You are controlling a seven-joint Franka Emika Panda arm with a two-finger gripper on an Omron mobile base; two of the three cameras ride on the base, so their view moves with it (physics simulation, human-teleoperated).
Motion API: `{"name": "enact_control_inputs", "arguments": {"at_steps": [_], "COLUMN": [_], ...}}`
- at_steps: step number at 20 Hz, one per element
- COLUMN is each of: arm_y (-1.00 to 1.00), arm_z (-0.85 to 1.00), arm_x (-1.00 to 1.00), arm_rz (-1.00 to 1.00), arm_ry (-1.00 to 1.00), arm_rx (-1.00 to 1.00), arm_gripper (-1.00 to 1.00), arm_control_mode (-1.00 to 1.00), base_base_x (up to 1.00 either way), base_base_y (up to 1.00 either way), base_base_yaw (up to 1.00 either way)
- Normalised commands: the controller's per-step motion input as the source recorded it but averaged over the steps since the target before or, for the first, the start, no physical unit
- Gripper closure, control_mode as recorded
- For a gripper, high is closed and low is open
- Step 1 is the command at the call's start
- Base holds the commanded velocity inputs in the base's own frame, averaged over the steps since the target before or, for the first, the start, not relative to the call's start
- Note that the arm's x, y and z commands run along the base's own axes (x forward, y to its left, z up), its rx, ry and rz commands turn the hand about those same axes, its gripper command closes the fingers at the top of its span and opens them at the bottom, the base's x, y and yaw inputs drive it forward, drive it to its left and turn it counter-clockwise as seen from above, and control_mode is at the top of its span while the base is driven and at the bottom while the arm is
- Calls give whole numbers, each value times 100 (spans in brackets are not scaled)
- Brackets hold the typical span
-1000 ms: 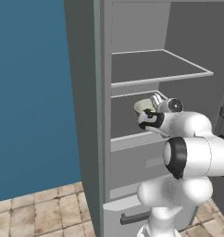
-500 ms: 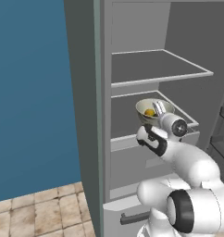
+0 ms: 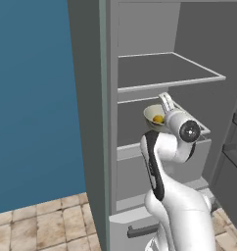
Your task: Place the bowl with the lemon and squash on the second highest shelf of the fridge. Place the bowl with the steaks on the top shelf of the fridge.
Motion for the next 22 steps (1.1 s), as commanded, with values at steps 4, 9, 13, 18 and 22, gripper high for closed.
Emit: {"name": "enact_control_inputs", "arguments": {"at_steps": [4, 9, 13, 18, 22], "arm_y": [31, 12, 0, -3, 0], "arm_z": [100, 100, 48, -37, 0], "arm_x": [-100, -100, -92, -34, 0], "arm_rz": [0, 5, 19, 17, 0], "arm_ry": [19, 40, 65, 40, 0], "arm_rx": [9, 16, 15, -2, 0], "arm_gripper": [-100, -100, -100, -100, -100], "arm_control_mode": [-100, -100, -100, -100, -100], "base_base_x": [0, 0, 0, 0, 0], "base_base_y": [0, 0, 0, 0, 0], "base_base_yaw": [0, 0, 0, 0, 0]}}
